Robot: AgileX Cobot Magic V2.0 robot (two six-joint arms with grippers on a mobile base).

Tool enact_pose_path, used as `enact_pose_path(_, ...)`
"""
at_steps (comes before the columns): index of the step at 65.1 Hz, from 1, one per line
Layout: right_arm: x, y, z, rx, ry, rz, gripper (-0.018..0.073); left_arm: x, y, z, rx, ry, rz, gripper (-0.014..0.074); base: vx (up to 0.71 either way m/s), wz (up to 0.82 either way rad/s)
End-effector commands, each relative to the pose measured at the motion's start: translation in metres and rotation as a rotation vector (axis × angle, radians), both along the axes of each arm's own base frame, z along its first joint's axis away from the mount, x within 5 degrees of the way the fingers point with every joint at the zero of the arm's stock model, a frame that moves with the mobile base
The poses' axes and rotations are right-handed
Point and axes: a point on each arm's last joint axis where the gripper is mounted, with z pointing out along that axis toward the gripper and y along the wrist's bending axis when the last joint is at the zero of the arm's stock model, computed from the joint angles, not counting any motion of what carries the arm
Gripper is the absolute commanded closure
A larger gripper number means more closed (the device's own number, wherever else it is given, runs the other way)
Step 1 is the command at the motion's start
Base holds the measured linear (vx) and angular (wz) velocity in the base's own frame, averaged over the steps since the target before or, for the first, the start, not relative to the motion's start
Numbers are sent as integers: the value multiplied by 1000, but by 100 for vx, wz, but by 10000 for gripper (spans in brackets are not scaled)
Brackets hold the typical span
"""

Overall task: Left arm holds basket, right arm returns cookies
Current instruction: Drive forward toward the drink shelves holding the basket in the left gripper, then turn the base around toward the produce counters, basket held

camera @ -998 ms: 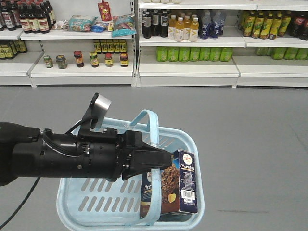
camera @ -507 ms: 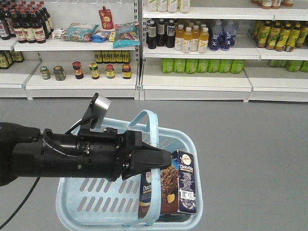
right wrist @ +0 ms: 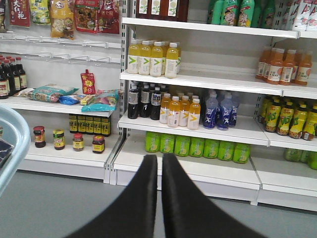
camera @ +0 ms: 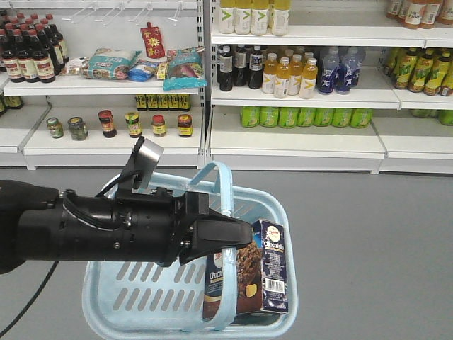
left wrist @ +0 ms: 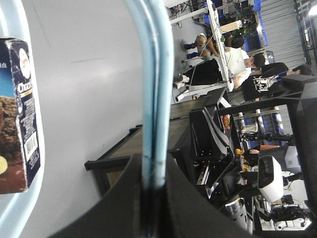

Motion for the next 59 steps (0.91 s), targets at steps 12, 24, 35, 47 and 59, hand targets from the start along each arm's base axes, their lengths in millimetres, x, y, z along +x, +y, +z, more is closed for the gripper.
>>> enact_pose_path(12, 0, 0, 2, -3, -70, -2, 570, -4, -2, 30, -142, -28, 1, 599, 41, -4)
enact_pose_path(24, 0, 0, 2, -3, -70, -2, 570, -4, -2, 30, -142, -28, 1, 599, 40, -3)
enact_pose_path(35, 0, 0, 2, -3, -70, -2, 570, -4, -2, 30, -142, -28, 1, 599, 40, -2)
enact_pose_path(47, 0, 0, 2, -3, -70, -2, 570, -4, -1, 30, -140, -28, 3, 599, 39, 1)
enact_pose_path(59, 0, 0, 2, -3, -70, -2, 570, -4, -1, 30, -140, -28, 3, 599, 36, -6)
